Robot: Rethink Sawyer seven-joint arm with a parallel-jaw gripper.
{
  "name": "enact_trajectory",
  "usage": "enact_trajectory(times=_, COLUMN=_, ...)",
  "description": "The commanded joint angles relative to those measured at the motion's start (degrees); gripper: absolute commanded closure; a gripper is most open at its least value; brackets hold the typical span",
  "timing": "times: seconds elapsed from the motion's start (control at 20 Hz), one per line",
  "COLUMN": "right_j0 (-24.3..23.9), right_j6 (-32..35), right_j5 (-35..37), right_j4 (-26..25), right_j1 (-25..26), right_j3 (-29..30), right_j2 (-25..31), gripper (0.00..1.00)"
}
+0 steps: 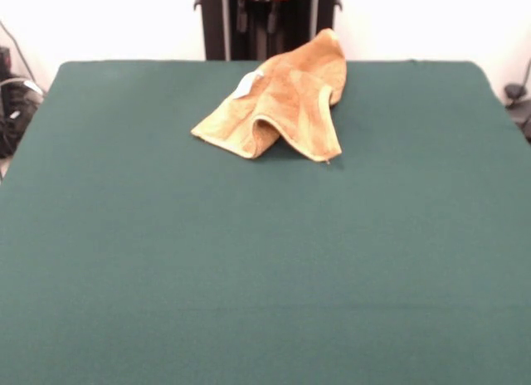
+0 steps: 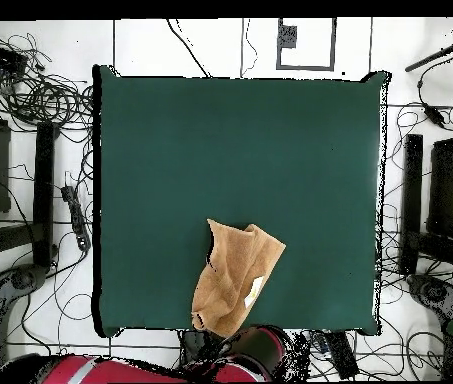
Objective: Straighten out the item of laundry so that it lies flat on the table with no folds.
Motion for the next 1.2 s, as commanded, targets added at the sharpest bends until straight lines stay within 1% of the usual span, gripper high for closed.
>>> enact_trajectory(times=0.05, right_j0=1.1, right_j6=-8.4, right_j5=-5.9, right_j4=2.9, right_j1=-0.2, right_j3=0.6, right_j2=-4.2, gripper=0.0)
enact_trajectory(times=0.1, right_j0=1.1, right_j6=-8.2, right_j5=-6.5, right_j4=3.5, right_j1=-1.2, right_j3=0.7, right_j2=-4.3, gripper=0.0)
enact_trajectory(times=0.15, right_j0=0.9, right_j6=-8.3, right_j5=-6.6, right_j4=2.9, right_j1=-1.3, right_j3=1.3, right_j2=-4.3, gripper=0.0)
enact_trajectory(times=0.2, right_j0=0.8, right_j6=-6.3, right_j5=-4.6, right_j4=1.0, right_j1=-3.1, right_j3=1.7, right_j2=-2.8, gripper=0.0)
enact_trajectory(times=0.3, right_j0=0.8, right_j6=-3.2, right_j5=-2.0, right_j4=-1.1, right_j1=-5.3, right_j3=2.6, right_j2=0.1, gripper=0.0)
enact_trajectory(times=0.35, right_j0=1.0, right_j6=-2.3, right_j5=-1.0, right_j4=-1.0, right_j1=-5.8, right_j3=3.1, right_j2=1.1, gripper=0.0)
enact_trajectory(times=0.4, right_j0=-0.4, right_j6=-0.3, right_j5=1.8, right_j4=-2.4, right_j1=-7.3, right_j3=3.8, right_j2=4.0, gripper=0.0)
enact_trajectory(times=0.45, right_j0=-2.9, right_j6=1.2, right_j5=6.2, right_j4=-3.2, right_j1=-9.8, right_j3=4.6, right_j2=8.5, gripper=0.0)
enact_trajectory(times=0.55, right_j0=-7.2, right_j6=-0.4, right_j5=12.2, right_j4=-1.6, right_j1=-13.0, right_j3=5.7, right_j2=14.4, gripper=0.0)
enact_trajectory(times=0.65, right_j0=-9.2, right_j6=-3.2, right_j5=15.5, right_j4=0.2, right_j1=-14.7, right_j3=5.5, right_j2=18.0, gripper=0.0)
enact_trajectory(times=0.7, right_j0=-11.2, right_j6=-5.0, right_j5=17.4, right_j4=1.3, right_j1=-15.1, right_j3=5.7, right_j2=20.4, gripper=0.0)
enact_trajectory(times=0.8, right_j0=-13.4, right_j6=-6.0, right_j5=19.1, right_j4=3.3, right_j1=-14.7, right_j3=5.4, right_j2=22.8, gripper=0.0)
enact_trajectory(times=0.9, right_j0=-14.5, right_j6=-5.8, right_j5=19.8, right_j4=4.5, right_j1=-14.2, right_j3=4.4, right_j2=24.4, gripper=0.0)
enact_trajectory(times=1.05, right_j0=-14.9, right_j6=-4.9, right_j5=19.3, right_j4=4.3, right_j1=-13.2, right_j3=3.2, right_j2=26.0, gripper=0.0)
enact_trajectory(times=1.2, right_j0=-14.3, right_j6=-3.3, right_j5=19.5, right_j4=4.9, right_j1=-12.0, right_j3=1.6, right_j2=26.1, gripper=0.0)
